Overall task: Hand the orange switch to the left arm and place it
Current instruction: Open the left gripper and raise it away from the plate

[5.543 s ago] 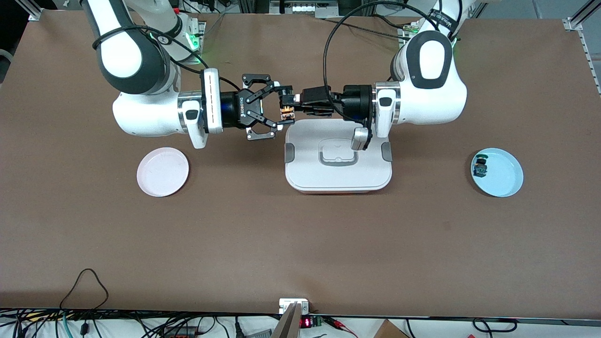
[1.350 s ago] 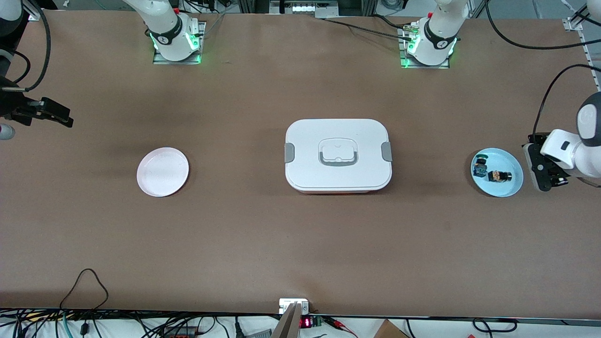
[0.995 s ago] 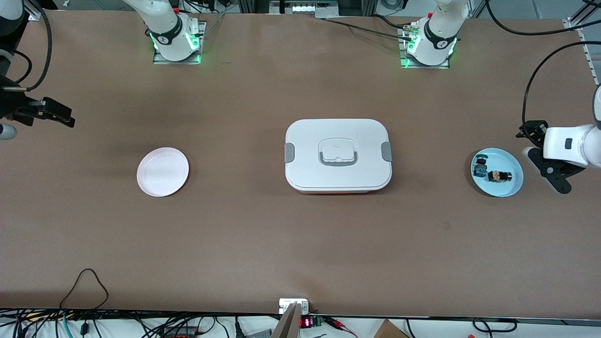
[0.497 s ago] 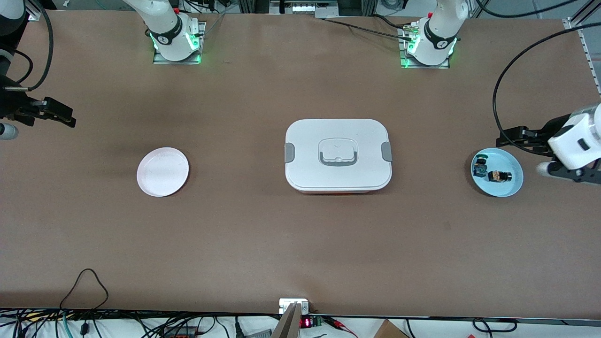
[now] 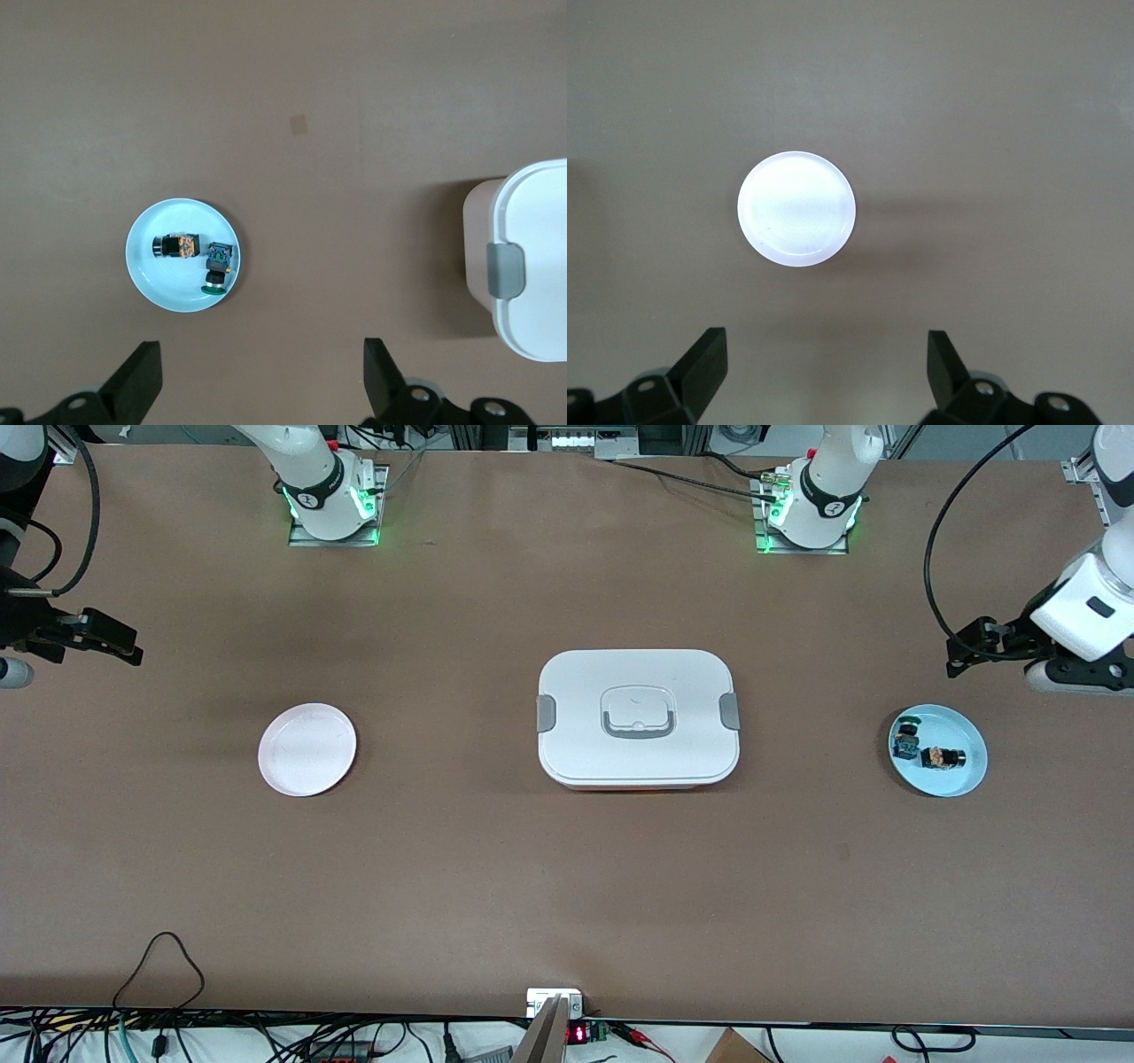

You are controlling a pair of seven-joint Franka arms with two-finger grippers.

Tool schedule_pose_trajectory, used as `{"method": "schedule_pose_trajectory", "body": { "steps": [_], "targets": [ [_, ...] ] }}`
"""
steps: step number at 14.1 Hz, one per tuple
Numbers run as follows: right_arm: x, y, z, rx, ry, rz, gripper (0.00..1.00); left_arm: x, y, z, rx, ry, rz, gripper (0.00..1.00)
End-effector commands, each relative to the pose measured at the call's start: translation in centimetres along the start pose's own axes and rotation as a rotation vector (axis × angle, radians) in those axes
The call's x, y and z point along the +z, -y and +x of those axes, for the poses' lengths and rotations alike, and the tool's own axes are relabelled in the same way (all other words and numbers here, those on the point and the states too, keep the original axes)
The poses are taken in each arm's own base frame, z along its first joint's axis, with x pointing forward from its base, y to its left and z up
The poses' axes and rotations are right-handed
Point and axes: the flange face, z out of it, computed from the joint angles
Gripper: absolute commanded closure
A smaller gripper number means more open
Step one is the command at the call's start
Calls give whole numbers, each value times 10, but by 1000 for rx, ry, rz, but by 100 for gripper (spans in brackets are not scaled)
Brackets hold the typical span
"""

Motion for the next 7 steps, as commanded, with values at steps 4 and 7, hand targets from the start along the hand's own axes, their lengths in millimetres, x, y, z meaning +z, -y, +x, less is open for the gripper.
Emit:
{"method": "schedule_pose_trajectory", "body": {
  "steps": [4, 7],
  "targets": [
    [-6, 0, -1, -4, 1, 16, 0, 7, 9, 2, -8, 41, 19, 0],
    [-6, -1, -1, -2, 0, 38, 0, 10, 8, 3, -11, 47, 21, 0]
  ]
}}
